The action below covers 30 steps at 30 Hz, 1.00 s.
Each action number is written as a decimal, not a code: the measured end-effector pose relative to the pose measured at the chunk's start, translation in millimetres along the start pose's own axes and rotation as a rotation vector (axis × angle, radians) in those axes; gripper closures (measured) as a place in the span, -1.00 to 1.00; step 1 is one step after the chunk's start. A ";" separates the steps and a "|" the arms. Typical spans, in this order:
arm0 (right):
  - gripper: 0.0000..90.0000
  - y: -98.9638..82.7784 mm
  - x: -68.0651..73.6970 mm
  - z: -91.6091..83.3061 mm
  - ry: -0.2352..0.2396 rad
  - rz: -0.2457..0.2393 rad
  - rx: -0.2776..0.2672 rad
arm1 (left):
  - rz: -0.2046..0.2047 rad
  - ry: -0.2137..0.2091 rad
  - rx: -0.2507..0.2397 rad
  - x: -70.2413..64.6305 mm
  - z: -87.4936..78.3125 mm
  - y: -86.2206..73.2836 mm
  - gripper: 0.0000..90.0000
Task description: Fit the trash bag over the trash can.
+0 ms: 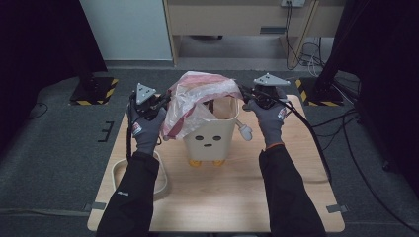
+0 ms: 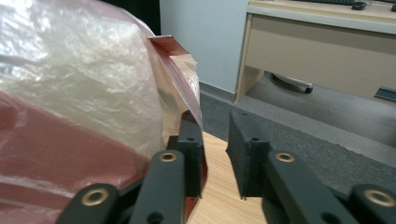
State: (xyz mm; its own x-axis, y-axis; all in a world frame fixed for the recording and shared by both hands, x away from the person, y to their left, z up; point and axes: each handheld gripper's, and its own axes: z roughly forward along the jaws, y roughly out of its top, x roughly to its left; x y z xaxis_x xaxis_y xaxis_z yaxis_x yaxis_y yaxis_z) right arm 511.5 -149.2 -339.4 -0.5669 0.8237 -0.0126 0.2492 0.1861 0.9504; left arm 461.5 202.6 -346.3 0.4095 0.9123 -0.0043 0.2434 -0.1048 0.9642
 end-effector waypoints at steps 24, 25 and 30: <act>-0.05 21.7 42.4 -103.9 0.259 -0.087 -0.271 | -0.036 -0.064 -0.094 -3.3 -38.4 -7.0 0.83; -0.06 21.0 47.4 -102.1 0.267 -0.095 -0.265 | -0.038 -0.067 -0.095 -3.7 -38.6 -7.4 0.83; 0.06 19.8 59.8 -91.9 0.275 -0.125 -0.254 | -0.033 -0.082 -0.104 -5.8 -37.3 -8.2 0.83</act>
State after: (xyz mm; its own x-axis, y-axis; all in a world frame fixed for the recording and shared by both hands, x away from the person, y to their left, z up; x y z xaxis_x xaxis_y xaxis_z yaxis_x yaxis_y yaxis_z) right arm 410.4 -145.5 -292.8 -0.7783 0.6225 -0.0824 -0.0181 0.1090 0.9939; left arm 424.3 212.9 -344.4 0.4747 0.8785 -0.0543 0.1672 -0.0294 0.9855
